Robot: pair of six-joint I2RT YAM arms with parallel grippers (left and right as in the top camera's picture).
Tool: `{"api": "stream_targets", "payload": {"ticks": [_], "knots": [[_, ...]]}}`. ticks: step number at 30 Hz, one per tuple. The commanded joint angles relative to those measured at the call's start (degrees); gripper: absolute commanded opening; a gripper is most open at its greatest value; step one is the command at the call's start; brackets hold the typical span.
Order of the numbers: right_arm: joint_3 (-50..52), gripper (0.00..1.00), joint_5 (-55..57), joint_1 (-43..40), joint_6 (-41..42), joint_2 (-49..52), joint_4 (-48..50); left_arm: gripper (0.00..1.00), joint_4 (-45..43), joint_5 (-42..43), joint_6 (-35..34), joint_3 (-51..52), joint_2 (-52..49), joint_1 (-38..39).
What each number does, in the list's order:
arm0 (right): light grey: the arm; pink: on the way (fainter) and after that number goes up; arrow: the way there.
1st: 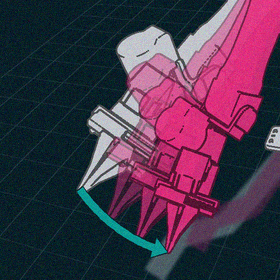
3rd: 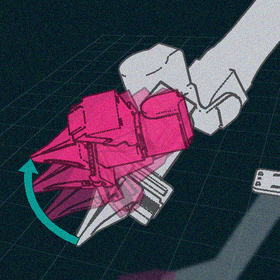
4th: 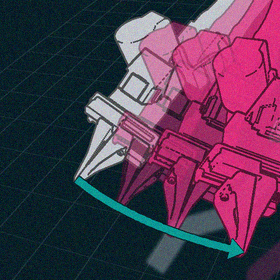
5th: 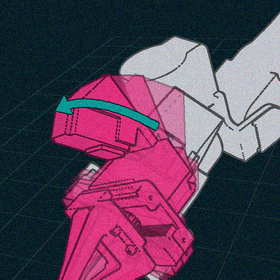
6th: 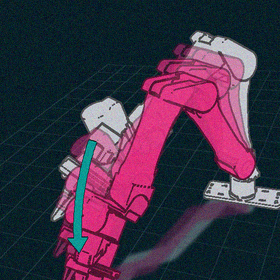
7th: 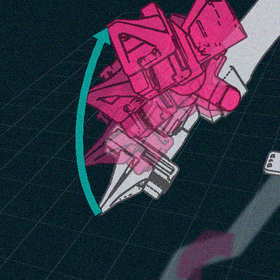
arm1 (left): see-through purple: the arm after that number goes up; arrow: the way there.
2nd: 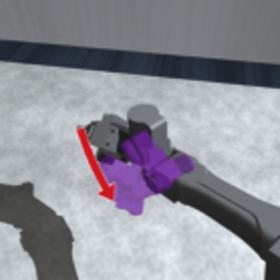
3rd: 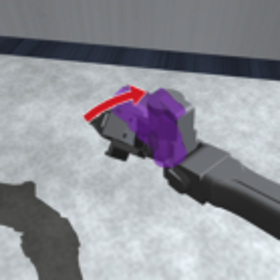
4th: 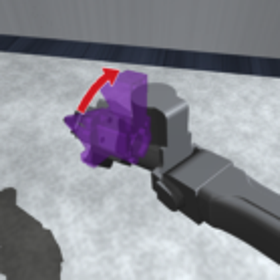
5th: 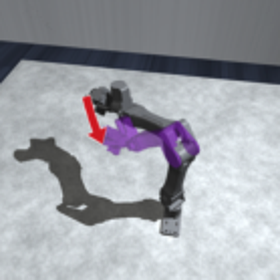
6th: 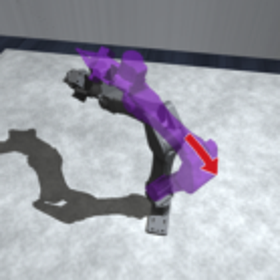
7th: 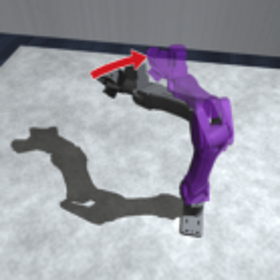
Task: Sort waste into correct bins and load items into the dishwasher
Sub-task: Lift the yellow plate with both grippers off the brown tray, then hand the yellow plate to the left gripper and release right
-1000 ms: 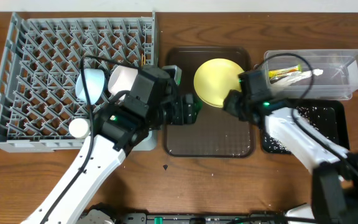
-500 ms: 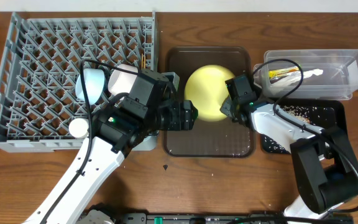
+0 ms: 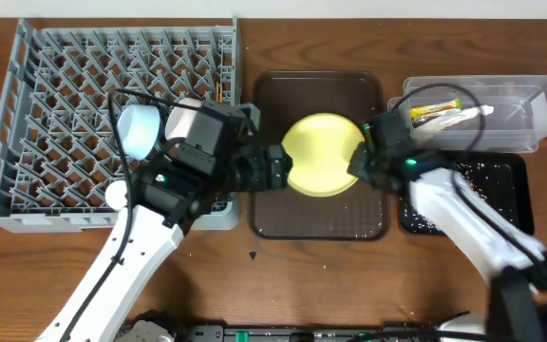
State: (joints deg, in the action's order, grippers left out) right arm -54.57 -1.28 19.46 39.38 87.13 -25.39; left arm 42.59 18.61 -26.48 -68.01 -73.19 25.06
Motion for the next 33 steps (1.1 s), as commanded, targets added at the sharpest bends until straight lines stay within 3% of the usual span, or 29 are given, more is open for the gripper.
{"api": "stream_targets", "payload": {"ticks": [1,7,13,15,17,19,20,22,25,26,29,33], "knots": [[-0.2,0.01,-9.8,-2.8,-11.6,-8.8,0.2,0.92,0.0,7.1,1.0,-1.0,0.5,-4.1],[-0.2,0.01,-22.8,-5.6,-18.6,-18.4,0.2,0.92,-1.0,19.0,1.4,-1.0,0.4,-8.1],[-0.2,0.01,-29.2,-5.5,-19.0,-19.5,0.3,0.92,-4.8,28.2,1.6,-1.0,0.4,-8.1],[-0.2,0.01,-33.7,-5.5,-20.9,-19.5,0.8,0.88,-4.5,28.4,2.2,-0.9,0.4,-8.0],[-0.2,0.01,-37.3,-5.5,-21.9,-19.5,1.3,0.7,-4.0,28.4,3.4,-0.9,0.4,-8.0],[-0.2,0.01,-37.6,-5.5,-21.9,-19.5,1.3,0.35,-3.8,28.4,3.4,-0.9,0.4,-8.0],[-0.2,0.01,-37.6,-5.5,-21.9,-19.5,1.3,0.23,-3.8,28.4,3.6,-0.9,0.4,-8.0],[-0.2,0.06,-37.3,-5.5,-21.9,-19.5,1.4,0.09,-3.8,27.8,5.3,-1.0,0.6,-8.0],[-0.2,0.41,-33.2,-5.6,-22.8,-19.5,0.7,0.08,-2.7,21.2,5.5,-1.0,1.7,-8.0],[-0.2,0.48,-31.3,-5.6,-22.8,-19.5,0.2,0.08,-1.8,17.4,5.7,-1.3,2.4,-8.0],[-0.2,0.56,-26.2,-5.6,-23.0,-19.5,-2.4,0.08,4.5,1.3,8.8,-4.1,5.8,-8.0],[-0.2,0.58,-25.7,-5.6,-25.4,-19.5,-4.8,0.08,13.4,-25.6,12.6,-9.0,10.1,-8.0]]}}
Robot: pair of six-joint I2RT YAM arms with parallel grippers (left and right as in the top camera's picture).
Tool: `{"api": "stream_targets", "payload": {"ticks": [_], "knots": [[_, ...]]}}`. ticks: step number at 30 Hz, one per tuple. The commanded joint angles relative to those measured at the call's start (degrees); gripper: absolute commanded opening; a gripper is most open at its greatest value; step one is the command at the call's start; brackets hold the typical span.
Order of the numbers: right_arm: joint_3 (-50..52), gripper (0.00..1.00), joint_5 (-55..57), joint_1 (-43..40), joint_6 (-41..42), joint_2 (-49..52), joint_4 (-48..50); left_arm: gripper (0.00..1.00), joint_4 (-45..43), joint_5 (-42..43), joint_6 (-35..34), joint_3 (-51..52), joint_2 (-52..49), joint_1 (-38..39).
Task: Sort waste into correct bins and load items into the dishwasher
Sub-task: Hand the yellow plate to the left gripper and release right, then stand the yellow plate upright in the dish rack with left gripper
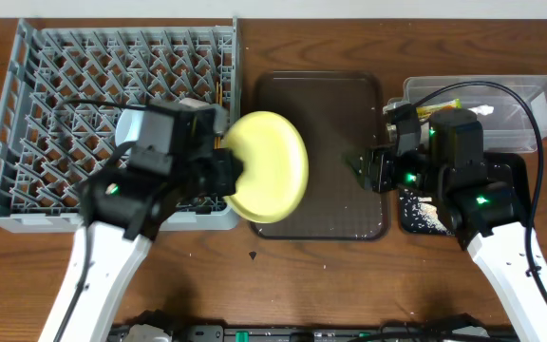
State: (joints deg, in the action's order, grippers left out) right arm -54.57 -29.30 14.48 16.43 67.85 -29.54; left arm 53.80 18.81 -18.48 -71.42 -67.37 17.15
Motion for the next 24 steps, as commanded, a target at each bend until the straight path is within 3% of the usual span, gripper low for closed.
{"api": "stream_targets", "payload": {"ticks": [1,5,9,12,15,24], "knots": [[-0.2,0.58,2.3,-0.6,-2.4,-0.2,-0.9,0.08,3.8,-33.9,5.5,-6.6,5.3,-0.1],[-0.2,0.58,2.3,-0.6,-2.4,-0.2,-0.9,0.08,4.0,-52.9,15.0,-7.1,7.9,-0.1],[-0.2,0.58,2.3,-0.6,-2.3,-0.2,-0.9,0.08,1.0,-64.3,24.8,-6.9,7.1,-0.1],[-0.2,0.59,2.3,-0.6,-2.4,-0.2,-0.9,0.08,-2.6,-66.2,35.7,-6.3,5.0,-0.5],[-0.2,0.59,2.3,-0.6,-2.3,-0.2,-0.6,0.08,-5.7,-66.2,41.8,-6.1,1.4,-2.2],[-0.2,0.6,2.3,-0.6,-2.4,-0.2,-0.5,0.08,-16.0,-64.4,42.0,-6.1,-12.0,-14.0]]}}
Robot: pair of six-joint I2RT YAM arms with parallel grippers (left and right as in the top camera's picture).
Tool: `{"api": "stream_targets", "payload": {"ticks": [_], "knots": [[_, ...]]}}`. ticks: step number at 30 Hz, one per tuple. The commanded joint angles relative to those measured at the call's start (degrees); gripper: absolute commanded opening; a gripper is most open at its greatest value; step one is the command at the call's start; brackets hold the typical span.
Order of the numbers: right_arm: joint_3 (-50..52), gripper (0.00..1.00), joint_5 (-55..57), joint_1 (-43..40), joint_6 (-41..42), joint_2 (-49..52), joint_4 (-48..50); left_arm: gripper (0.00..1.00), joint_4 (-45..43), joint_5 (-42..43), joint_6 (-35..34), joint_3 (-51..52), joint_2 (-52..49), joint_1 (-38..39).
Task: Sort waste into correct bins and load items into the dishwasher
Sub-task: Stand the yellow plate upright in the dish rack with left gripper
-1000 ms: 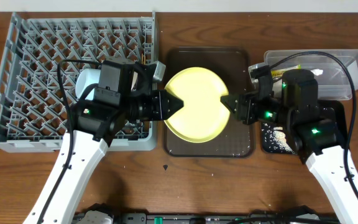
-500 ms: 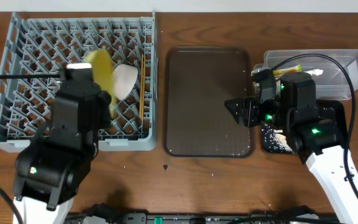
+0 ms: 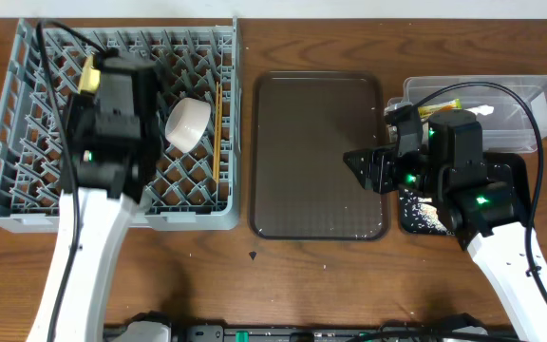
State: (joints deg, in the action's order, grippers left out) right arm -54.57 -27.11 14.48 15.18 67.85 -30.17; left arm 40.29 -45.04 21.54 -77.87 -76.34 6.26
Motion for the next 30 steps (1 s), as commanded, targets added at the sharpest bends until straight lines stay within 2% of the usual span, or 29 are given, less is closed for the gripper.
{"api": "stream_targets", "payload": {"ticks": [1,9,15,17,19,22,23,28,30], "knots": [[-0.2,0.6,0.1,-0.6,-1.1,-0.2,0.2,0.08,-3.5,1.4,2.2,0.3,-4.4,-4.1],[-0.2,0.61,0.2,-0.6,-1.1,-0.2,1.1,0.08,-3.8,12.5,4.4,0.3,-13.4,-11.8],[-0.2,0.61,0.4,-0.6,-1.1,-0.2,1.2,0.11,-4.7,18.1,7.2,0.3,-16.3,-13.1],[-0.2,0.61,0.4,-0.6,-1.1,-0.2,1.2,0.22,-5.0,18.1,8.2,0.3,-17.2,-13.1],[-0.2,0.61,0.4,-0.6,-1.1,-0.2,1.2,0.27,-5.0,18.1,8.3,0.3,-17.9,-13.1],[-0.2,0.61,0.3,-0.6,-1.1,-0.2,1.2,0.48,-5.1,18.1,8.2,0.3,-18.2,-13.1],[-0.2,0.61,0.3,-0.6,-1.1,-0.2,1.2,0.5,-5.1,18.1,8.2,0.3,-18.2,-13.1],[-0.2,0.61,0.3,-0.6,-1.1,-0.2,1.0,0.71,-5.0,18.1,6.9,0.3,-18.0,-13.0],[-0.2,0.61,0.3,-0.6,-1.1,-0.2,0.8,0.72,-5.0,18.1,4.9,0.3,-17.5,-12.7]]}}
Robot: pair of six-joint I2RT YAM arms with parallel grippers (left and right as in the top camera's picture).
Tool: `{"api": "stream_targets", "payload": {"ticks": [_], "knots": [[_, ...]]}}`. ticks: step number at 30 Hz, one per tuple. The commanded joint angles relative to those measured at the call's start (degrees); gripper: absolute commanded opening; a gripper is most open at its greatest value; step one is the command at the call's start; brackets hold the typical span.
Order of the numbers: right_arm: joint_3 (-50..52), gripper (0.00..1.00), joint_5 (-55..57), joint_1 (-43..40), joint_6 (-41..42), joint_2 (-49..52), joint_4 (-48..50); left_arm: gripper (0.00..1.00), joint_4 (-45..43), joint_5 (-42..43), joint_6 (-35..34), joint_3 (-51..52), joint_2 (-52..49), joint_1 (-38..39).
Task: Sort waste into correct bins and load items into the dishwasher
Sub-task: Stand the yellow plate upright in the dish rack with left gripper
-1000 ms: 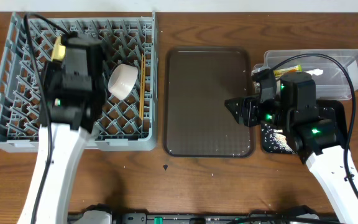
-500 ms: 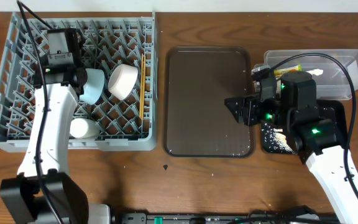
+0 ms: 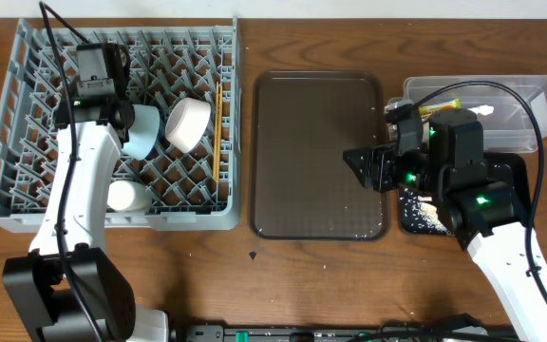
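The grey dish rack (image 3: 27,204) holds a white bowl (image 3: 188,123), a light blue cup (image 3: 142,131), a white cup (image 3: 124,197) and a wooden stick (image 3: 217,128). My left gripper (image 3: 93,93) points down into the rack's back left part. Its fingers are hidden under the wrist, so its state does not show. The yellow plate is not visible anywhere. My right gripper (image 3: 363,163) hangs open and empty over the right edge of the brown tray (image 3: 316,114).
A clear plastic bin (image 3: 520,104) holding wrappers stands at the back right. A black bin (image 3: 511,176) with small scraps lies partly under my right arm. Bare wooden table runs along the front.
My left arm has shifted toward the rack's back, uncovering the light blue cup and the white cup. The right arm has not moved.
Both grippers met at the yellow plate over the brown tray. Then my left gripper held the plate at the rack's right edge, with the right gripper drawn back to the tray's right side. Afterwards the left arm was over the rack and the plate no longer showed.
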State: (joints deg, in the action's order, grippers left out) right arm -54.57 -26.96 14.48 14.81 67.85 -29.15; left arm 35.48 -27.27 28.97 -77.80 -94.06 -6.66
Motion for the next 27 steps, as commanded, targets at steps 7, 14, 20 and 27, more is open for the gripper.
{"api": "stream_targets", "payload": {"ticks": [7,14,20,27], "knots": [[-0.2,0.61,0.2,-0.6,-0.7,-0.2,-1.0,0.85,-0.2,0.3,-8.3,-0.2,6.0,1.6],[-0.2,0.6,0.5,-0.6,-0.7,-0.2,-1.0,0.9,4.3,9.4,-17.4,-0.9,18.8,2.7],[-0.4,0.61,6.6,-0.6,-3.1,-2.4,0.0,0.9,15.0,25.0,-24.0,-0.9,30.9,7.1],[-0.6,0.99,7.0,-0.5,0.1,-14.9,-0.1,0.93,21.9,28.0,-23.9,-0.9,42.6,8.7]]}}
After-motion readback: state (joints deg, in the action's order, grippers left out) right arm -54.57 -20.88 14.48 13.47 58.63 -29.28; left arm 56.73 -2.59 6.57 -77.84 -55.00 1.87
